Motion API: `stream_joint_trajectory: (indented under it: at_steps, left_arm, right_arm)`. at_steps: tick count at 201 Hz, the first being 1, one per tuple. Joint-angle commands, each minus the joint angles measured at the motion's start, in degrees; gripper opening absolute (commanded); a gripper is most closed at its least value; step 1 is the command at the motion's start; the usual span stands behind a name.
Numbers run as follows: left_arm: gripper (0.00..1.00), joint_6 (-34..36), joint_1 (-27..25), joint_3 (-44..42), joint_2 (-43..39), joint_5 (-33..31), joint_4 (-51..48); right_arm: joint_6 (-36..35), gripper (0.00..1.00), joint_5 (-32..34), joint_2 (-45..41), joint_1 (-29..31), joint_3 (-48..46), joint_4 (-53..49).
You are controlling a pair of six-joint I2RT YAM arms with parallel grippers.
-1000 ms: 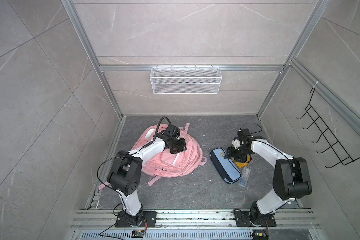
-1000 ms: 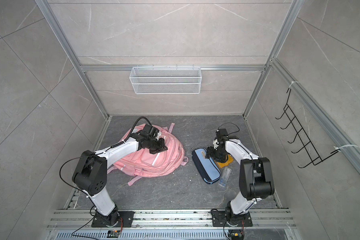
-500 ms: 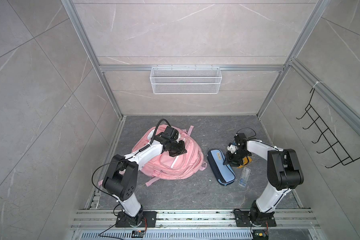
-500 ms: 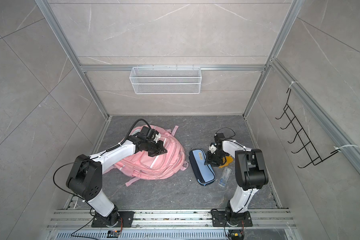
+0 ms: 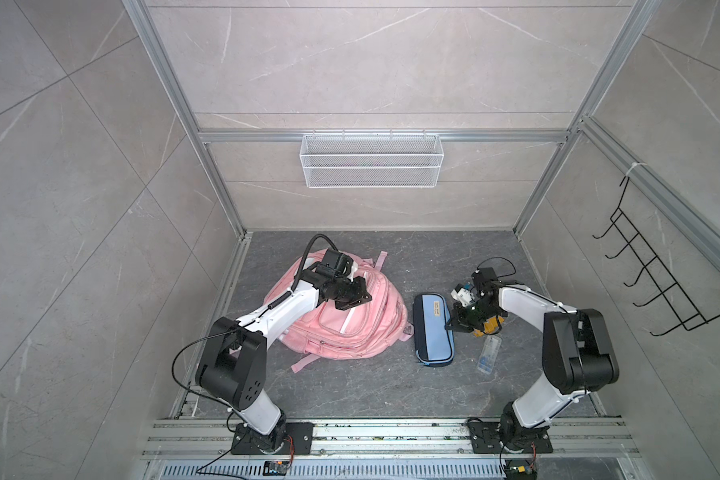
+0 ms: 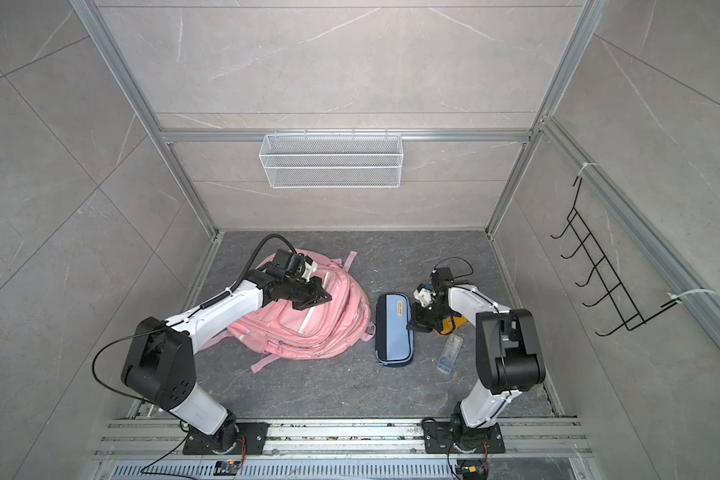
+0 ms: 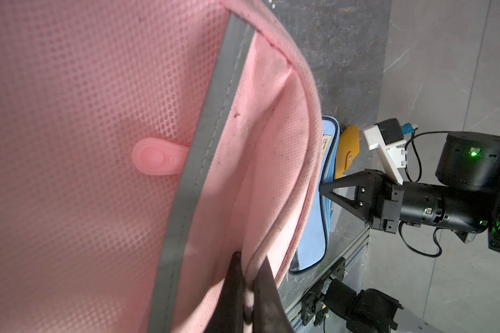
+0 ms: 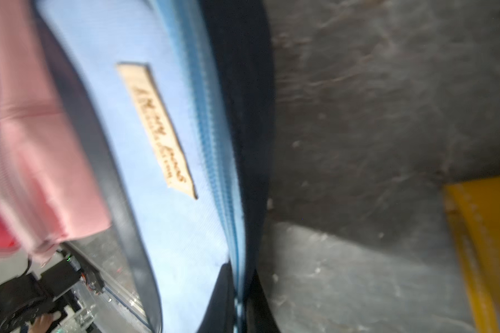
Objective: Pack the student bag
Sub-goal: 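Grasp the blue pencil case lengthwise with the right gripper, then lift the pencil case and push it into the opened backpack pocket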
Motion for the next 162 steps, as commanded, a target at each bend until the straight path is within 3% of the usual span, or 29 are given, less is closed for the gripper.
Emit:
stream_joint_trajectory:
  at_steps: [1,51,83,132,162]
  left_arm:
    - [0.0,1.57,0.81,1.67,-5.75,7.32,1.44]
    - [0.0,1.15,4.95,-0.34,-13.04,13.72,2.32]
    - [0.0,-1.17,6.19,-1.38,-16.54,16.1,5.69]
    - [0.0,-10.74,6.66,-1.97,-17.53,16.82,14.78]
    - [0.0,-15.83,6.59,-2.9,-17.3,16.96,21.21]
  right_arm:
    - [1.56,0.01,-6.45,-6.16,0.08,-1.0,3.51]
    - [8.26,0.0,-12.38,-17.84,0.26,0.34,5.94]
    - [16.53,0.0,-15.97,-17.62,1.9,2.59,5.95]
    - [30.07,0.0,-11.88,-16.44,12.81,3.93,13.03]
    - [33.83,0.0,-7.04,-12.4,18.04,4.7,15.99]
